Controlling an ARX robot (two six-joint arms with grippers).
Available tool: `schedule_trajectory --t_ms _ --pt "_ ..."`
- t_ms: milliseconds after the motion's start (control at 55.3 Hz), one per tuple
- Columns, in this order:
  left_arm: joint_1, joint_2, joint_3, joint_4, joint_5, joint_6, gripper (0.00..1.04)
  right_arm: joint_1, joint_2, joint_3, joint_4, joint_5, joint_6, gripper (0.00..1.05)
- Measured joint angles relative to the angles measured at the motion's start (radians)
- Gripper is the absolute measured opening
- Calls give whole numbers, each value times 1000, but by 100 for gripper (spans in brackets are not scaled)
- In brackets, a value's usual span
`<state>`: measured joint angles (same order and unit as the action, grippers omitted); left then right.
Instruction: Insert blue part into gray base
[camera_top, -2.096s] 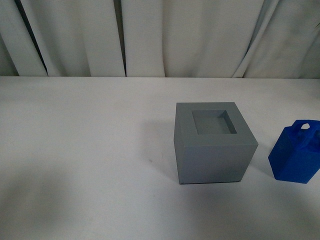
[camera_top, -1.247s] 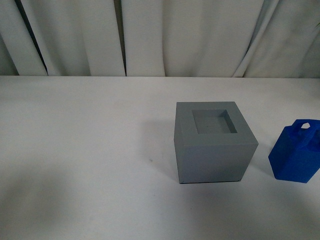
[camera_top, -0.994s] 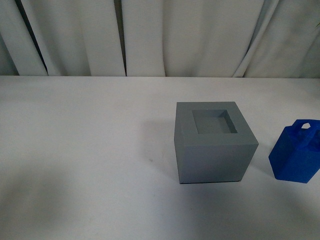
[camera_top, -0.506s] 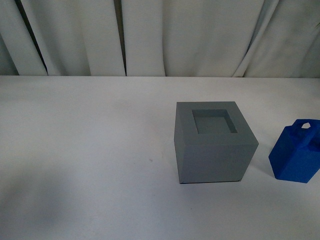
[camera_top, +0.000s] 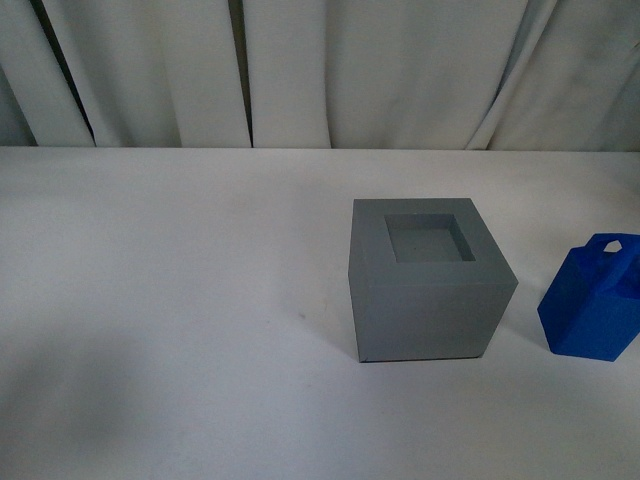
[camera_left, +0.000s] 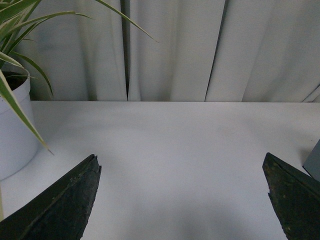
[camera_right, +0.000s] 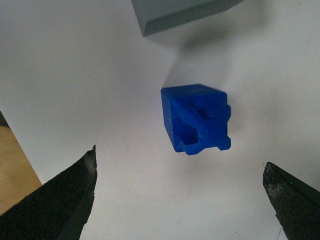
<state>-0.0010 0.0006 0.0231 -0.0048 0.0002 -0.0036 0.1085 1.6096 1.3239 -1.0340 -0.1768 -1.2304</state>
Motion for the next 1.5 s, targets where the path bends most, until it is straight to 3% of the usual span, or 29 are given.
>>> schedule_trajectory --t_ms 163,886,1247,1500 --pt "0 0 0 0 0 0 99 3 103 9 14 55 -37 97" --pt "0 0 0 0 0 0 99 1 264 9 143 73 -29 97" --pt "0 0 0 0 0 0 99 -2 266 11 140 66 -30 48" --pt "0 0 0 0 0 0 99 -3 253 84 68 24 -29 47"
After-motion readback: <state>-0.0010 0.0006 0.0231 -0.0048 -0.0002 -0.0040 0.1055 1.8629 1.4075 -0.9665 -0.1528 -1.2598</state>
